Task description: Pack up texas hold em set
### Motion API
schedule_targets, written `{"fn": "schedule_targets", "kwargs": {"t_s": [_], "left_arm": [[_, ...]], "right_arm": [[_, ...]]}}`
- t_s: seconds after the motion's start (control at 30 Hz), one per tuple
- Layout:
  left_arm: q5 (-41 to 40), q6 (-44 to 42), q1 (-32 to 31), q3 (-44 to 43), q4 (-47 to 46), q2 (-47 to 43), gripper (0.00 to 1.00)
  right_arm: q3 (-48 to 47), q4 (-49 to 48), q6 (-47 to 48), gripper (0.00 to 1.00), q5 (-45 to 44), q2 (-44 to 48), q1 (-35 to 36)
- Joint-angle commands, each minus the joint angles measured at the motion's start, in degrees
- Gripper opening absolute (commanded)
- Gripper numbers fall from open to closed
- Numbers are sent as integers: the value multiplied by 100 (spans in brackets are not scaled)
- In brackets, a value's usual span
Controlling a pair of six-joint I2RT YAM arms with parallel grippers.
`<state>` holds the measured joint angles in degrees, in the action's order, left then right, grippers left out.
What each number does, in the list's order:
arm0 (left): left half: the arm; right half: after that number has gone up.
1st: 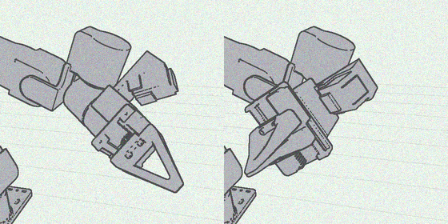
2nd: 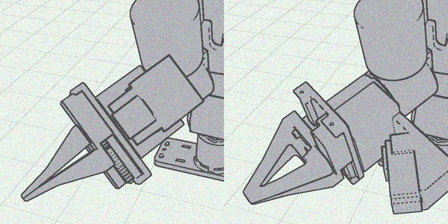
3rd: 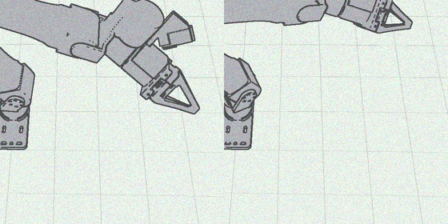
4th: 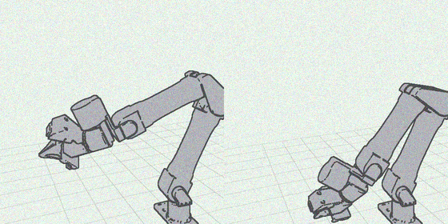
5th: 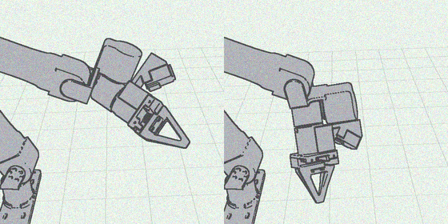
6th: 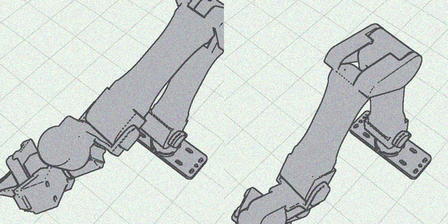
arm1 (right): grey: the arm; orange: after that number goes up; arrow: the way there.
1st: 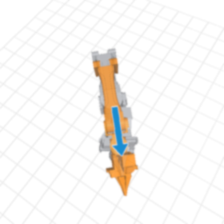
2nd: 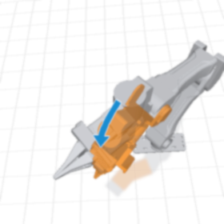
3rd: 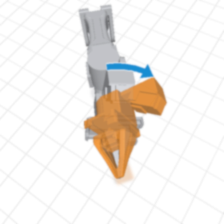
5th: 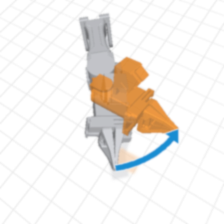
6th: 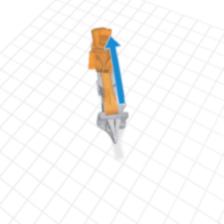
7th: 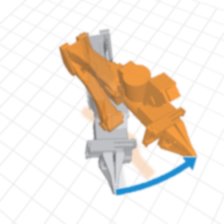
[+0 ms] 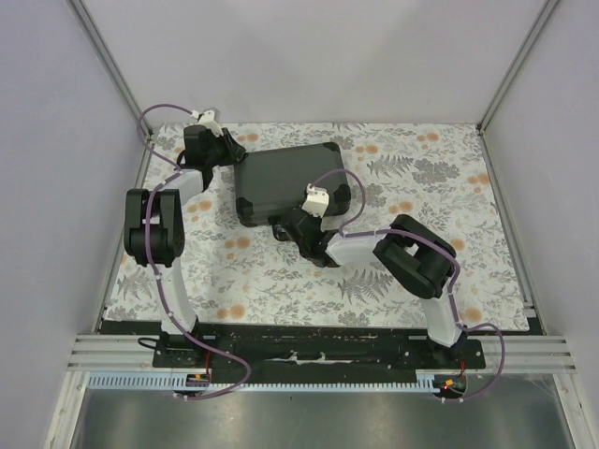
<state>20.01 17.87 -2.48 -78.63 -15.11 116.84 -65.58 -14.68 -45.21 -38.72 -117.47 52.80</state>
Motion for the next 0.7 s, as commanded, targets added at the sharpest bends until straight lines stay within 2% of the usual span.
{"fn": "schedule_targets", "kwargs": {"t_s": [0.0, 0.07, 0.17, 0.23, 0.33, 0.5, 0.63, 0.67], "left_arm": [[1489, 279, -482, 323, 1827, -55, 31], [1340, 278, -464, 217, 1942, -117, 32], [1085, 331, -411, -28, 2056, -231, 40], [874, 323, -385, -283, 2222, -293, 46], [558, 253, -341, -722, 2477, -389, 50], [-31, -2, -314, -1303, 3066, -784, 64], [-226, -73, -306, -1121, 3261, -1504, 71], [-165, -38, -306, -954, 3208, -1741, 76]], "right_arm": [[-7, 237, -226, 0, 84, -454, -314], [19, 447, -155, 0, 101, -50, -314], [-164, 1009, 82, 0, 198, 539, -322], [-340, 1439, 249, 4, 224, 864, -322], [-561, 2169, 416, 14, 285, 1348, -349], [-579, 3319, 434, 38, 330, 2323, -401], [-289, 4295, 417, 52, 418, 3342, -577], [-236, 4550, 417, 54, 461, 3614, -682]]}}
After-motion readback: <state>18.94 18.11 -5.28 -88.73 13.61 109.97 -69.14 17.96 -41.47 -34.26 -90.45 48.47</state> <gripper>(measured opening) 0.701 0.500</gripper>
